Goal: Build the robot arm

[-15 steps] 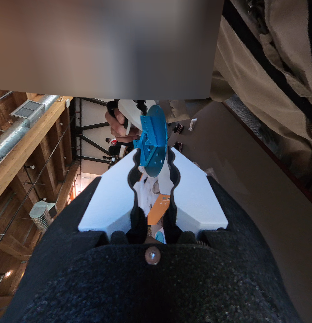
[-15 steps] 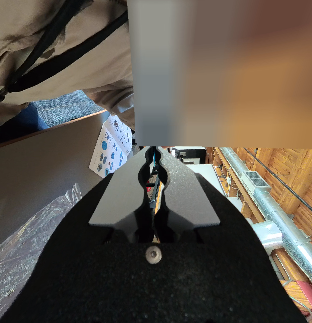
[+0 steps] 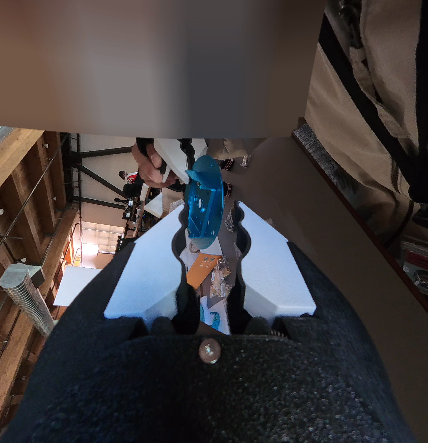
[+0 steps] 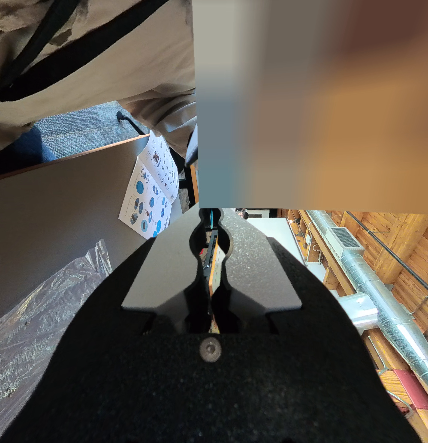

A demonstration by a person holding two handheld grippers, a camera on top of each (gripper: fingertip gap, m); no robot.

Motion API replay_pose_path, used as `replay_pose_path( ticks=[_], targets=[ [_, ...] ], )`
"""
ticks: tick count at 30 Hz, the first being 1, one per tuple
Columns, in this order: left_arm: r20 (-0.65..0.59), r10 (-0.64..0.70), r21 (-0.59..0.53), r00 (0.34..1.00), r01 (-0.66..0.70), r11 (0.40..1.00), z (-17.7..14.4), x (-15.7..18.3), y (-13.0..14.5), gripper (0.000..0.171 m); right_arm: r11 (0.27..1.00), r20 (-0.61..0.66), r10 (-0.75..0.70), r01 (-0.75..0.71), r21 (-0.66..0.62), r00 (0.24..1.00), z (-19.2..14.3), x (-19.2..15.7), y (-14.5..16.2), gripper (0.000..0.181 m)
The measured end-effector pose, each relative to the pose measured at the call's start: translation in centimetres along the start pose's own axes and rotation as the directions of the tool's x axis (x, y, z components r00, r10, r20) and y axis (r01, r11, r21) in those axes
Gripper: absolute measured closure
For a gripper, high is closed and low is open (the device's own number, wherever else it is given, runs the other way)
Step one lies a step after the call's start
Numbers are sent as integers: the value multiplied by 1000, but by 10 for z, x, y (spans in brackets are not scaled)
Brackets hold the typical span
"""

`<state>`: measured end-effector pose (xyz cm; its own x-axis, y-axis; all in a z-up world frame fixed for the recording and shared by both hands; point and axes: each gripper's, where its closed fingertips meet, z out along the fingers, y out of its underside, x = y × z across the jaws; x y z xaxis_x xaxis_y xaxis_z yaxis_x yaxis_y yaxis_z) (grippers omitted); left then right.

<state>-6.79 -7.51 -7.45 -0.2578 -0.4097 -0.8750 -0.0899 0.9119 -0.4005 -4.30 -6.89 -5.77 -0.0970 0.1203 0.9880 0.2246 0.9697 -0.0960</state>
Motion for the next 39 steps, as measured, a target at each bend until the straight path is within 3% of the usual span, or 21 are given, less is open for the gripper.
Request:
replay_pose_path(
  ticks=[10, 18, 25, 32, 35, 39],
  targets=[
    [-70, 12, -6, 997, -12, 1000, 17, 5, 0, 136, 1000, 6, 9, -9, -2, 1000, 0, -5, 8, 181],
    [-64, 14, 8, 998, -13, 1000, 20, 5, 2, 150, 999, 9, 40, -40, 13, 999, 1, -9, 11, 181],
    [-27, 23, 11, 999, -23, 1000, 21, 2, 3, 158, 983, 8, 166, -166, 82, 986, 0, -11, 14, 181],
    [-38, 58, -9, 998, -59, 998, 21, 6, 6, 157, 986, -3, 149, -148, 82, 989, 1, -15, 15, 181],
    [-51, 51, -23, 997, -53, 998, 22, 6, 6, 146, 990, -1, 121, -121, 77, 993, 3, -15, 12, 181],
    [-54, 65, -11, 996, -66, 998, 23, 8, 3, 149, 990, -7, 114, -113, 81, 993, 3, -13, 10, 181]
  ],
)
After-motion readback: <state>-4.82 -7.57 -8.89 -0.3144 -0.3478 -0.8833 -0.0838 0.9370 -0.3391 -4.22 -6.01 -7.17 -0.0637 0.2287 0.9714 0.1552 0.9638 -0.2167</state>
